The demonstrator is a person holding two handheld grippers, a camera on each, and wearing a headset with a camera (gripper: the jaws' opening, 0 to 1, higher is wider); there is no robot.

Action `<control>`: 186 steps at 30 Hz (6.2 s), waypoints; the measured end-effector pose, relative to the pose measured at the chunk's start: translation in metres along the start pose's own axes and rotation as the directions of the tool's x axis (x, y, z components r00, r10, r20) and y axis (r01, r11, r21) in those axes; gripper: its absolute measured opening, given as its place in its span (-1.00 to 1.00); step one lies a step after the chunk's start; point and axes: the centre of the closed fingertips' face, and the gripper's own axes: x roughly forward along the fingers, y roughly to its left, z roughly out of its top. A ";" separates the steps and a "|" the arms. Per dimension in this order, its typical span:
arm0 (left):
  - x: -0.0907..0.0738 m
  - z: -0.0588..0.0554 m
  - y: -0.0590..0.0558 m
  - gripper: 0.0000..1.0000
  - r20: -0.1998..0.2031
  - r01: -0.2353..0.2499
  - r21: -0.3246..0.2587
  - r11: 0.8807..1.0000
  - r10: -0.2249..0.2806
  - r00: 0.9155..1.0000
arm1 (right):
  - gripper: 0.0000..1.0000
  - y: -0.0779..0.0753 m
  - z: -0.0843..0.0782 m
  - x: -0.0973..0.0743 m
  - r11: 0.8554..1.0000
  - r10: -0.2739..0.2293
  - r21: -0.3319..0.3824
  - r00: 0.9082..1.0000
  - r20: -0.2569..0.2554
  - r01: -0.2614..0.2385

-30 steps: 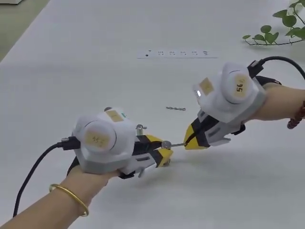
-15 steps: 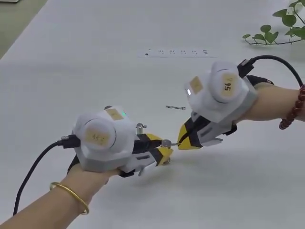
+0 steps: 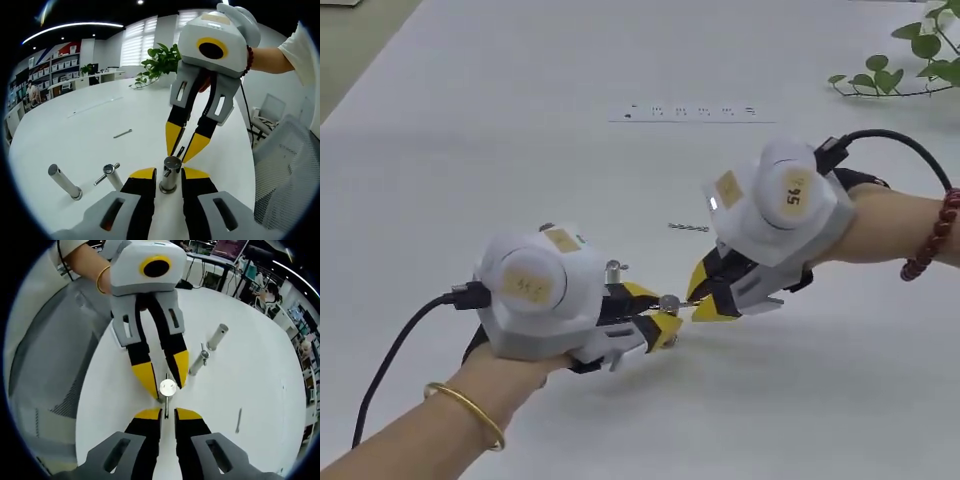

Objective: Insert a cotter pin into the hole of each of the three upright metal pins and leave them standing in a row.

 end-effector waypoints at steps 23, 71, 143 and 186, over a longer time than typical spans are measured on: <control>0.003 -0.012 -0.003 -0.77 0.022 0.002 -0.019 1.000 -0.002 1.000 | -0.90 0.000 0.000 -0.007 1.000 -0.015 -0.005 0.999 0.032 0.016; -0.017 -0.011 0.004 -0.46 0.018 -0.010 -0.014 1.000 0.010 1.000 | -0.62 -0.004 0.020 -0.003 0.993 -0.030 0.120 0.988 0.148 0.012; -0.071 -0.004 0.016 0.47 0.119 -0.137 -0.098 0.986 0.148 0.982 | -0.73 -0.032 0.021 0.003 0.960 -0.141 0.270 0.964 0.225 0.077; -0.073 -0.005 0.021 0.55 0.100 -0.154 -0.077 0.985 0.161 0.982 | -0.49 -0.044 0.015 0.004 0.953 -0.103 0.302 0.957 0.271 0.017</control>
